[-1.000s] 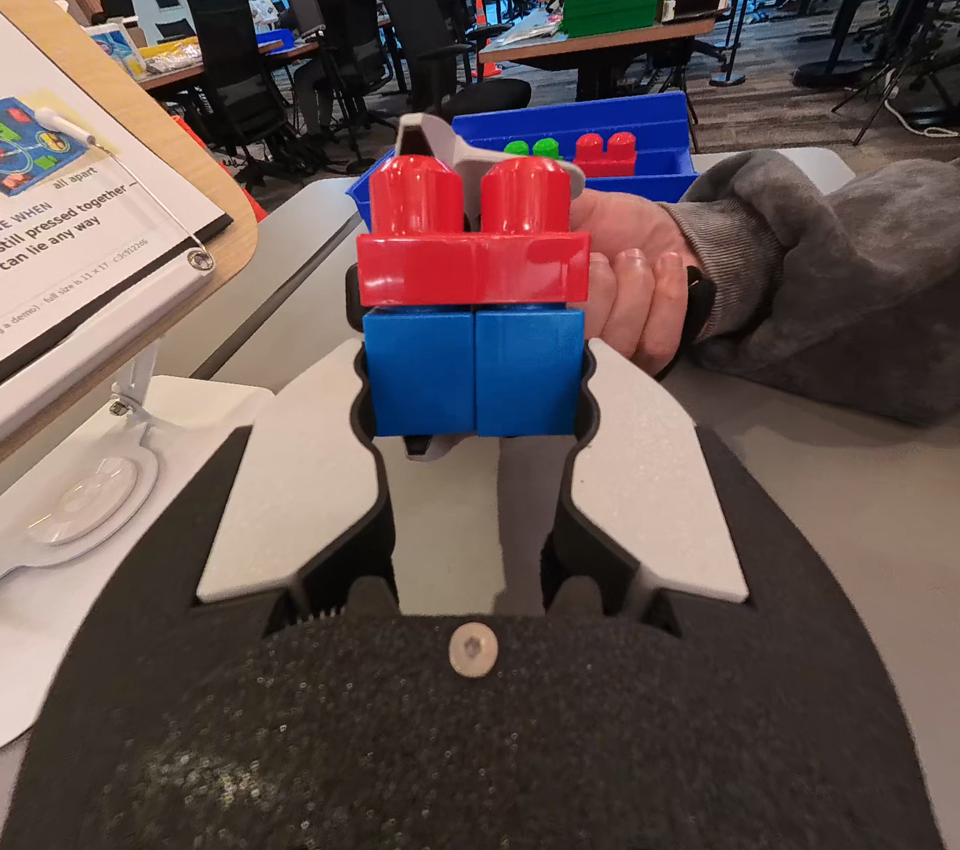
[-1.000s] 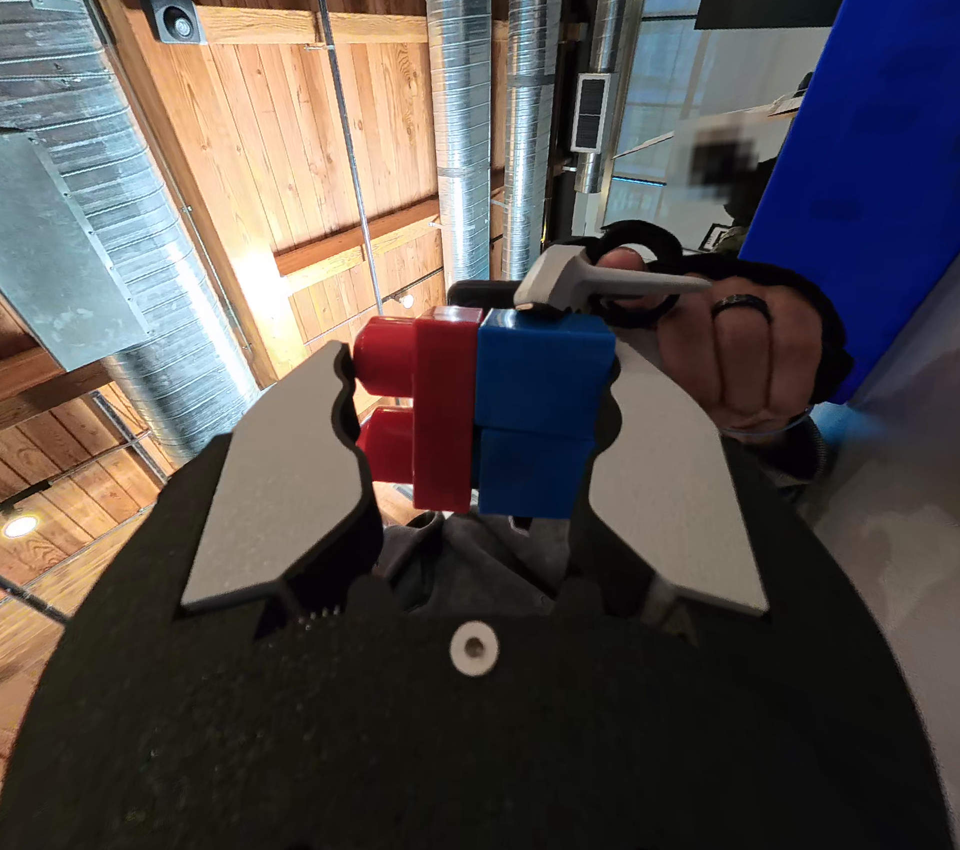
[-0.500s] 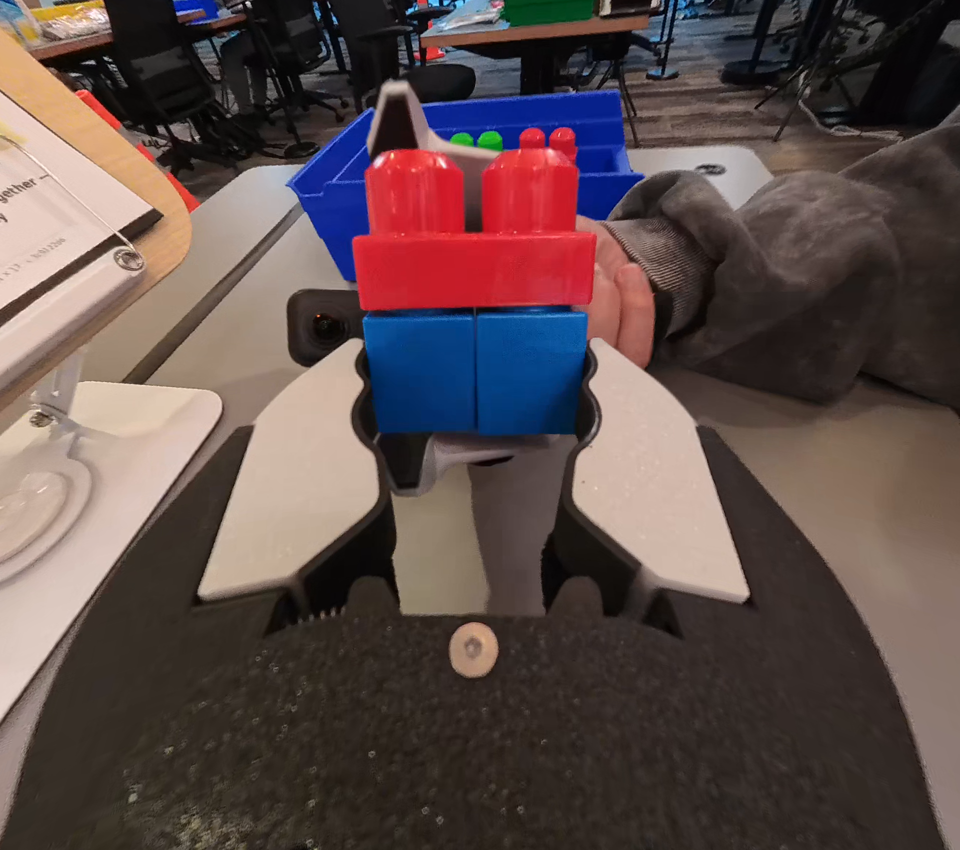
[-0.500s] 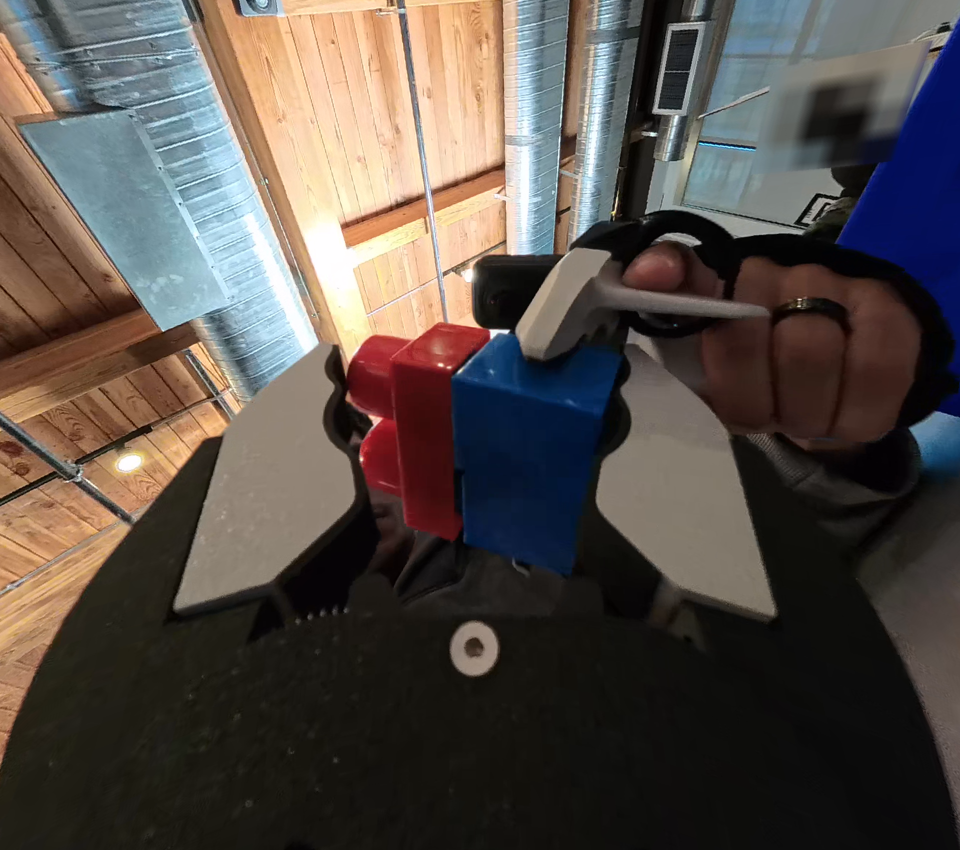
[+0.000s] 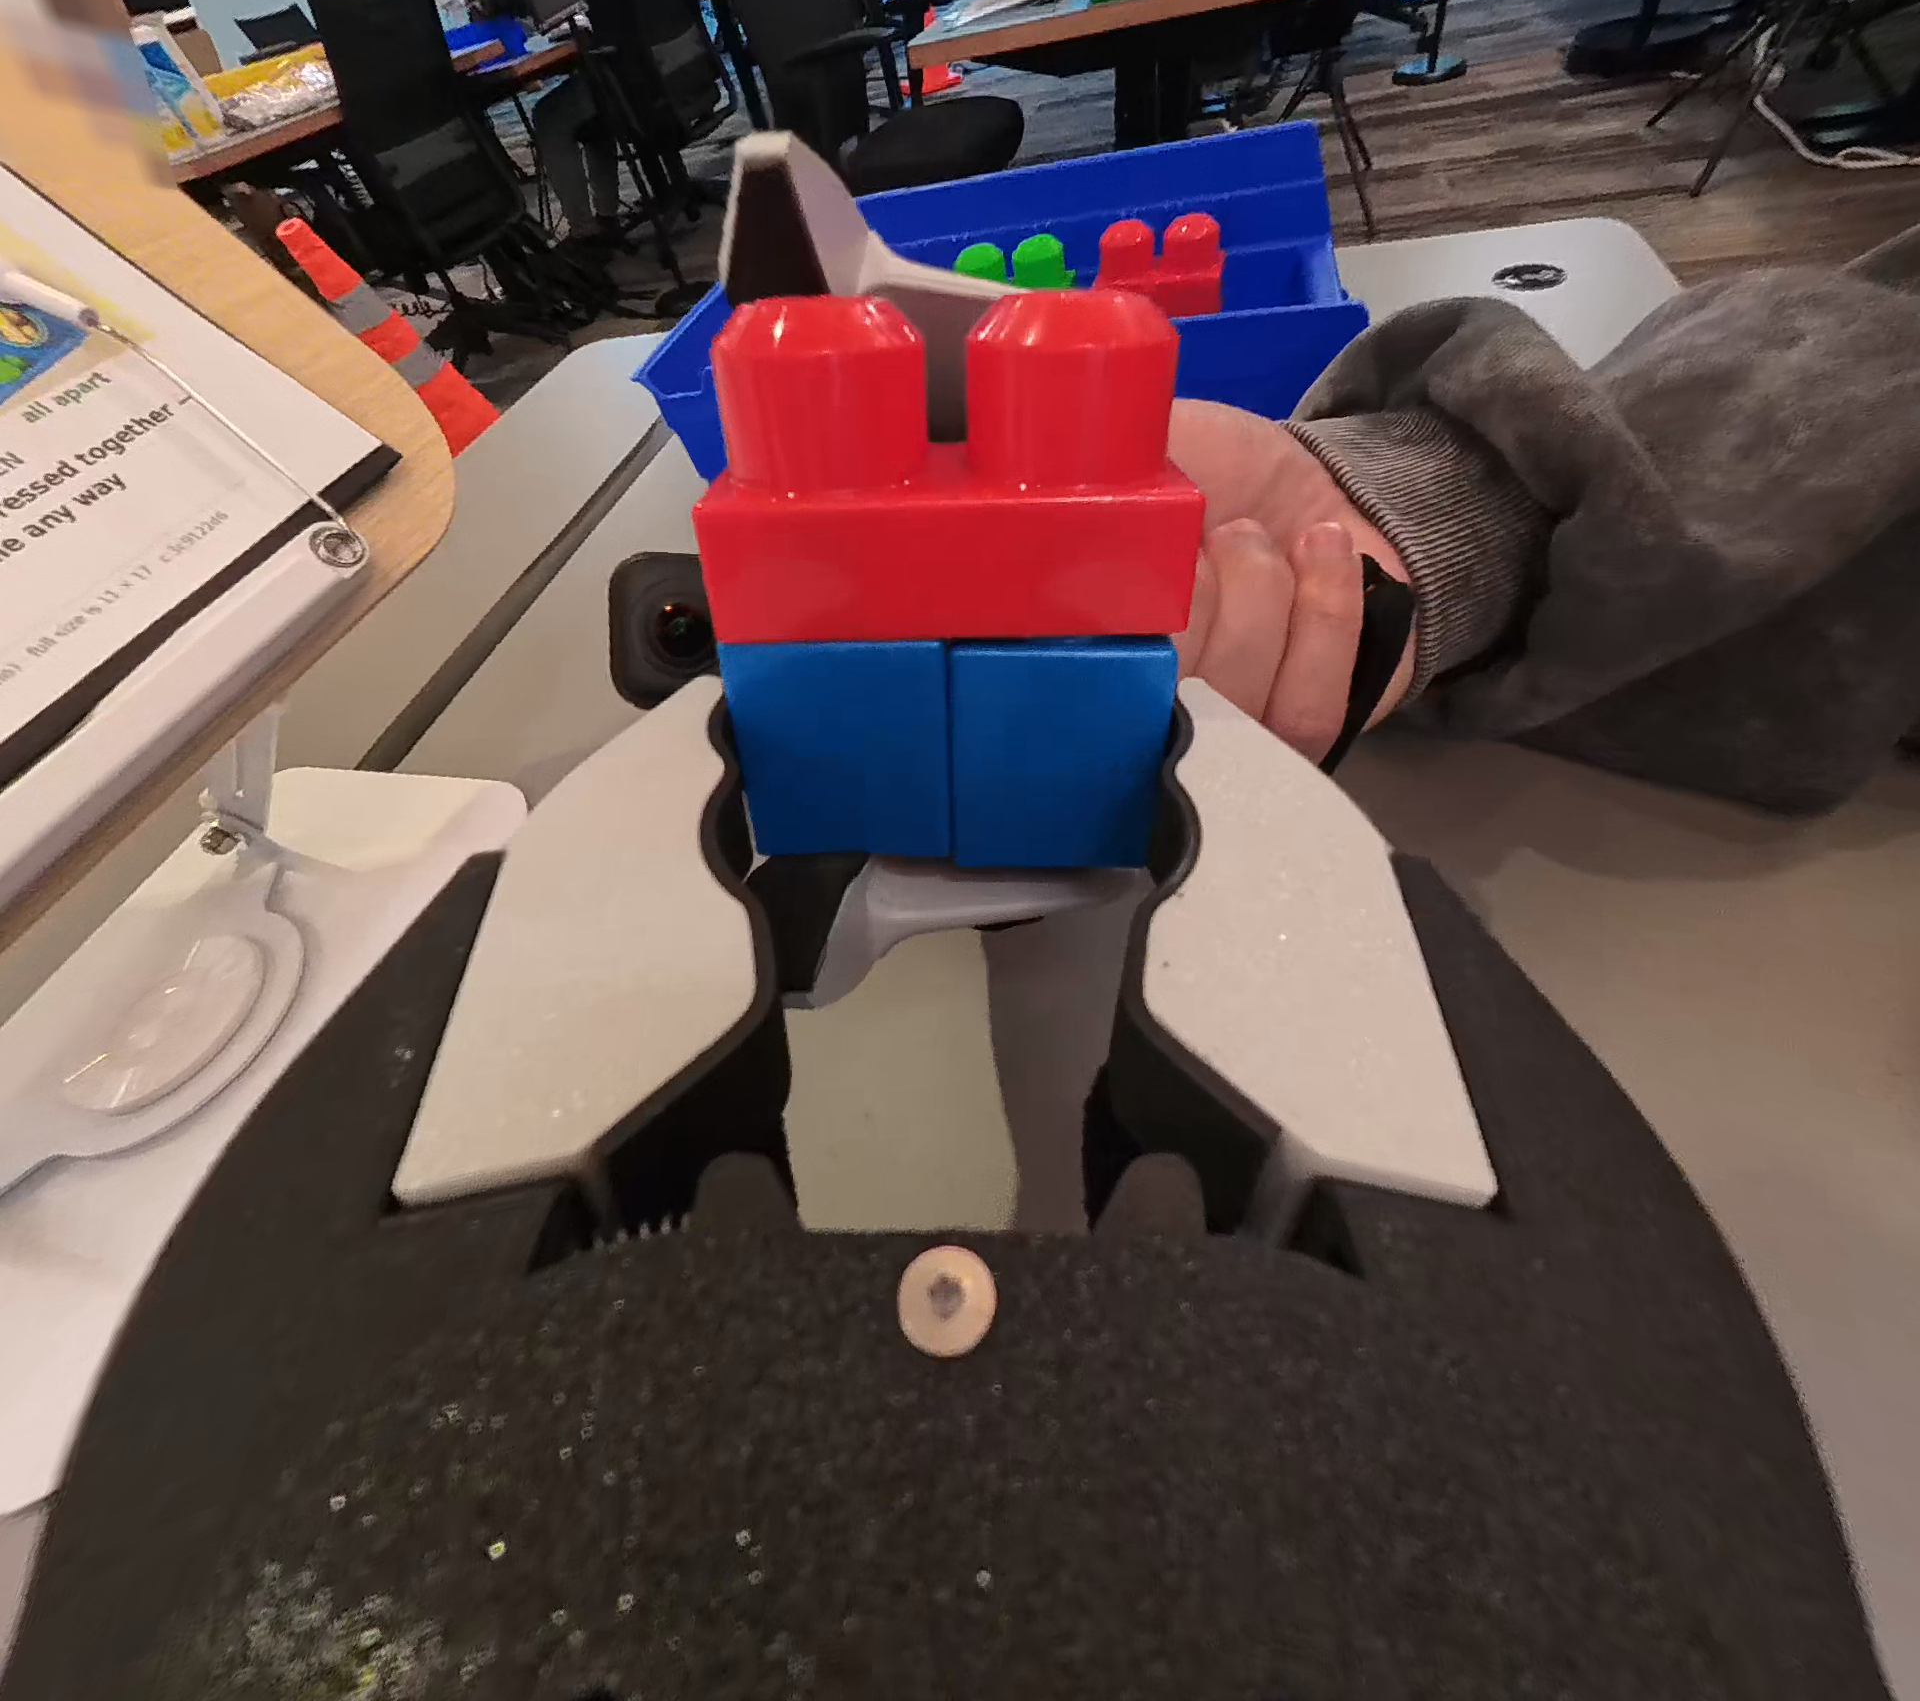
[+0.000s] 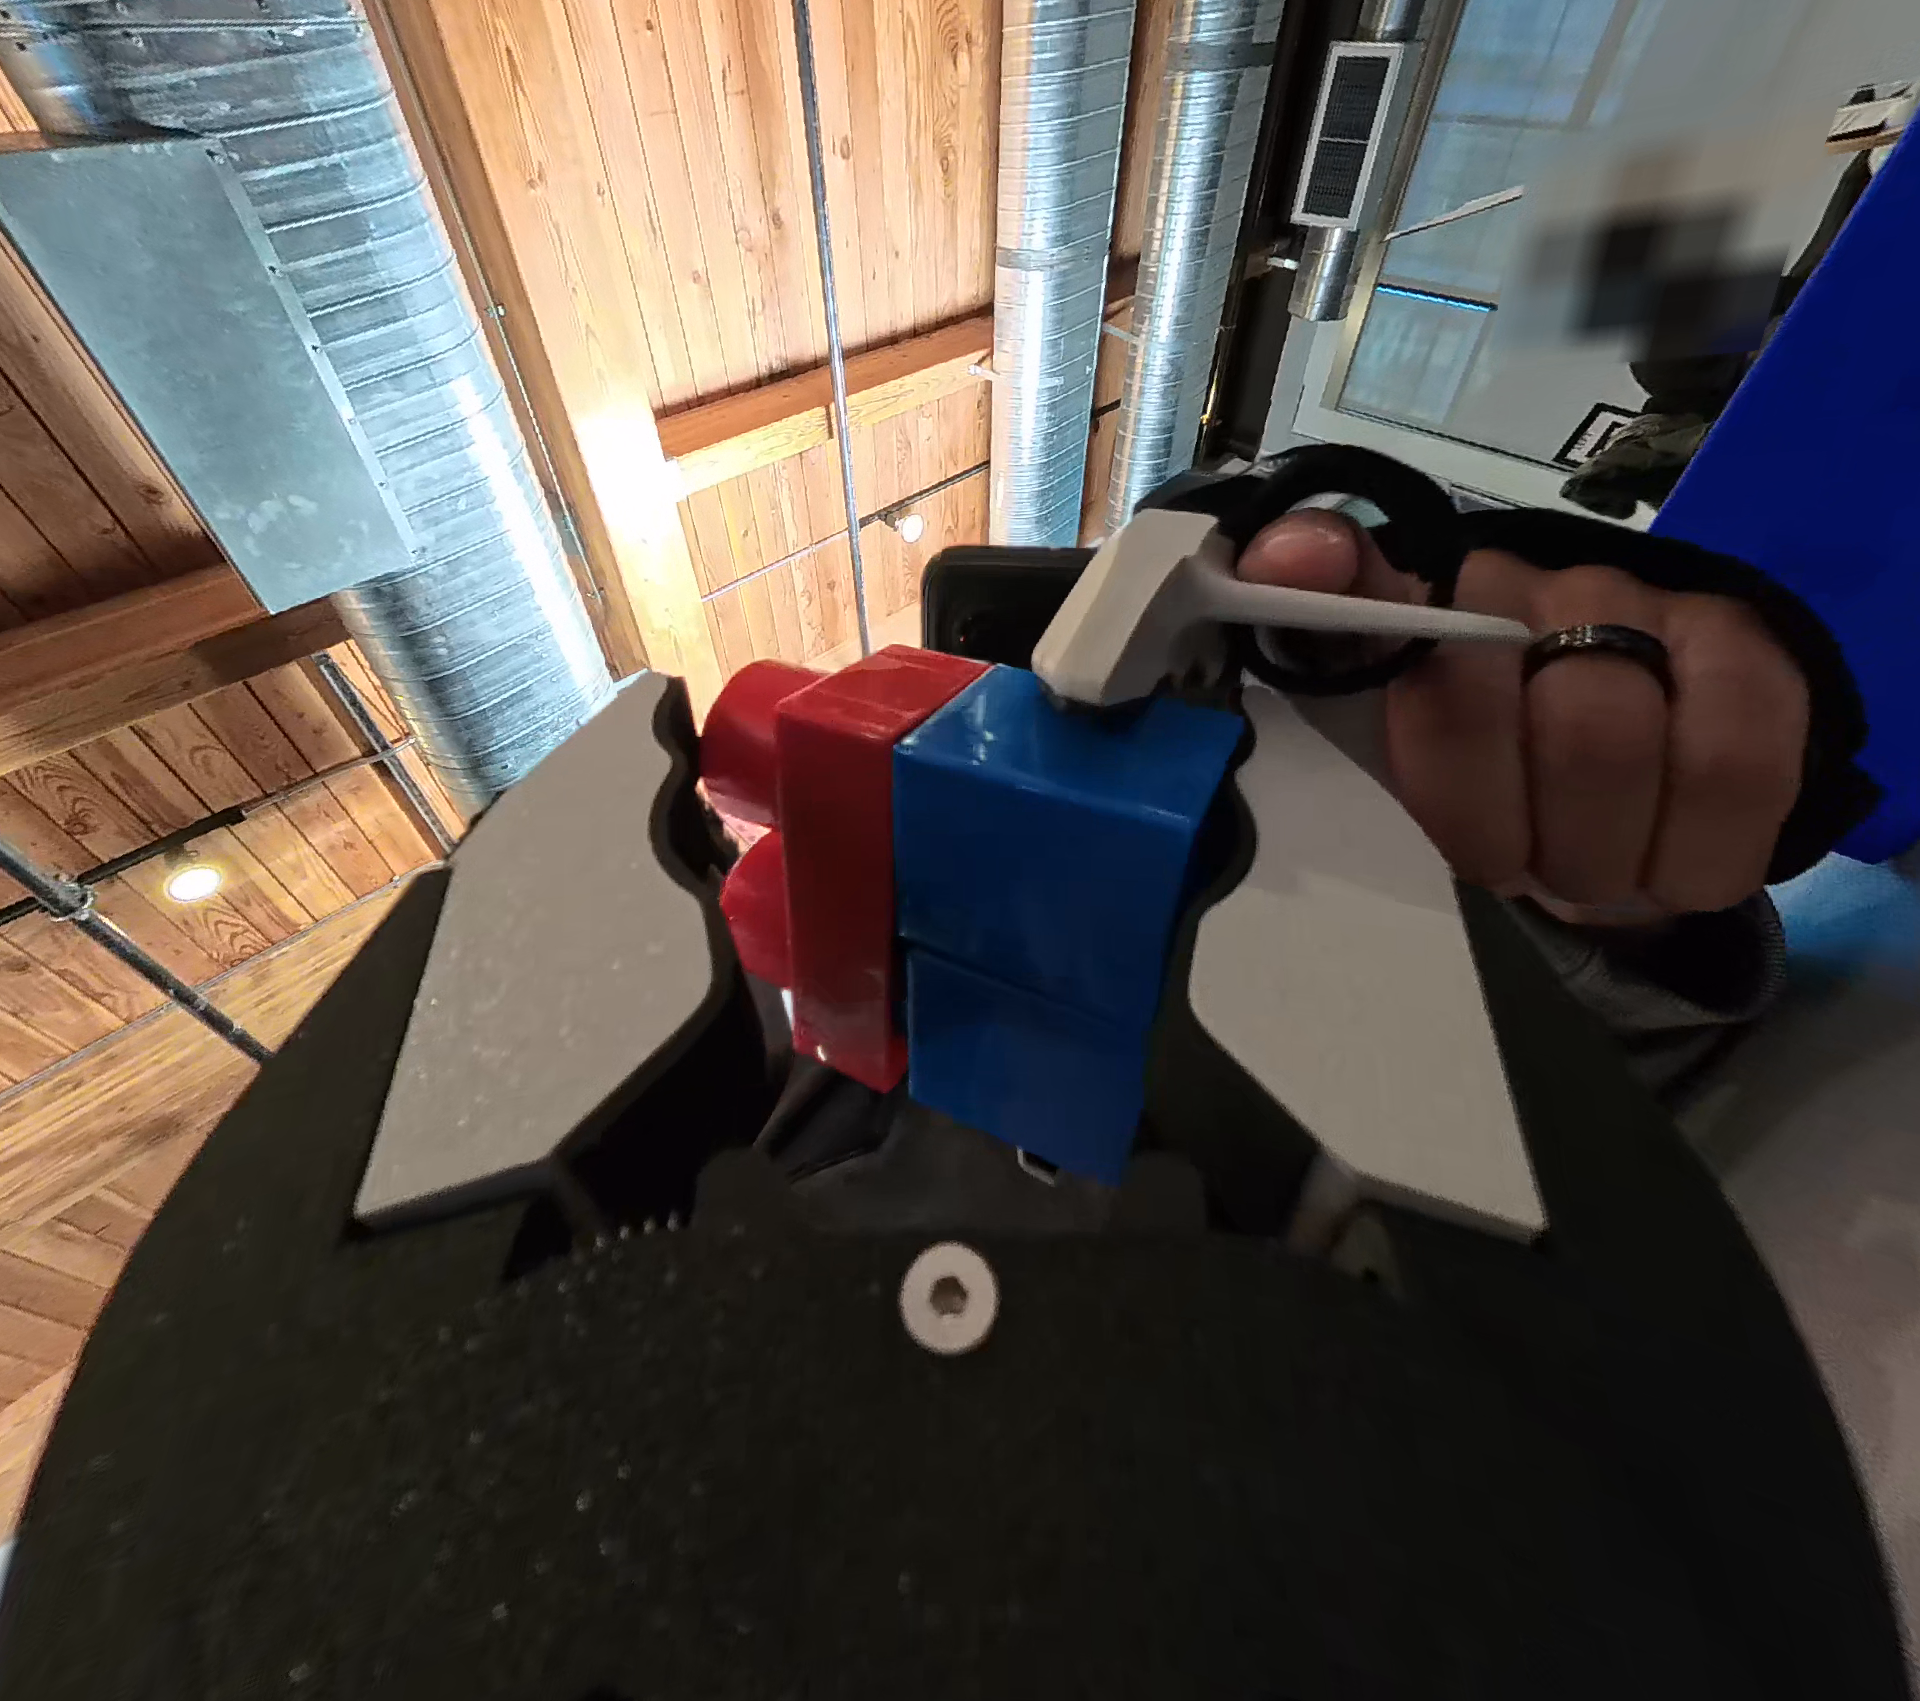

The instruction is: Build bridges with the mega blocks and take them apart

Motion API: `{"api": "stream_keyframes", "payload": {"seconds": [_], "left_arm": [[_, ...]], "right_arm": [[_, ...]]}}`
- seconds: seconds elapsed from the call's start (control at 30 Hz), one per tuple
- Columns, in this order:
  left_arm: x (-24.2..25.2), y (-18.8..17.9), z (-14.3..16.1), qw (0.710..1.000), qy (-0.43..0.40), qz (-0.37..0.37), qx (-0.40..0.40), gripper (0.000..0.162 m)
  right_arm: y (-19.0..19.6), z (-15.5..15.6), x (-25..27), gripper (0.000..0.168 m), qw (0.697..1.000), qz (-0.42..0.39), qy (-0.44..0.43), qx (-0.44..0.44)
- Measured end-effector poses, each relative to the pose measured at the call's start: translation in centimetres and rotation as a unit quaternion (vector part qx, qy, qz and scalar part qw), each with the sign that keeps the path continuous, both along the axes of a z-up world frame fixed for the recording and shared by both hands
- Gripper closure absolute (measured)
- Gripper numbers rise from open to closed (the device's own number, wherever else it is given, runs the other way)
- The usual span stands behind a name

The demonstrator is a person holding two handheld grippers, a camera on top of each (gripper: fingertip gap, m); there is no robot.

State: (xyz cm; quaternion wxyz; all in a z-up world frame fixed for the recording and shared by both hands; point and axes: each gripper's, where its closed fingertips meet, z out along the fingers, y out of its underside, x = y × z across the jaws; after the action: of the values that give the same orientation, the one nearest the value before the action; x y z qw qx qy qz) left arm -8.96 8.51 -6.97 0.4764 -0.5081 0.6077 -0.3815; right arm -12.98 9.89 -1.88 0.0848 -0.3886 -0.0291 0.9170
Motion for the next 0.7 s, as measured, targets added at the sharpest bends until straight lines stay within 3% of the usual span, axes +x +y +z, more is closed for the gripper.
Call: {"api": "stream_keyframes", "payload": {"seconds": [0.3,0.37,0.43,0.53,0.7], "left_arm": [[-0.3,0.4,-0.1,1.000,0.004,0.014,0.009,0.088],[-0.7,0.8,0.7,1.000,-0.012,0.021,0.008,0.088],[-1.3,1.6,1.3,0.999,-0.023,0.035,0.011,0.088],[-2.0,2.3,1.5,0.999,-0.026,0.044,0.007,0.088],[-1.7,1.8,0.3,0.999,0.005,0.034,0.023,0.088]], "right_arm": [[0.5,-0.1,-0.3,0.073,0.999,-0.024,-0.016,-0.023],[0.5,-0.2,-0.3,0.059,0.999,-0.032,-0.024,-0.022],[0.2,-0.6,-0.5,0.054,0.998,-0.036,-0.050,-0.015],[-0.8,-1.4,-1.2,0.056,0.994,-0.023,-0.106,0.011],[-1.6,-1.8,-1.6,0.062,0.992,0.013,-0.123,0.014]]}}
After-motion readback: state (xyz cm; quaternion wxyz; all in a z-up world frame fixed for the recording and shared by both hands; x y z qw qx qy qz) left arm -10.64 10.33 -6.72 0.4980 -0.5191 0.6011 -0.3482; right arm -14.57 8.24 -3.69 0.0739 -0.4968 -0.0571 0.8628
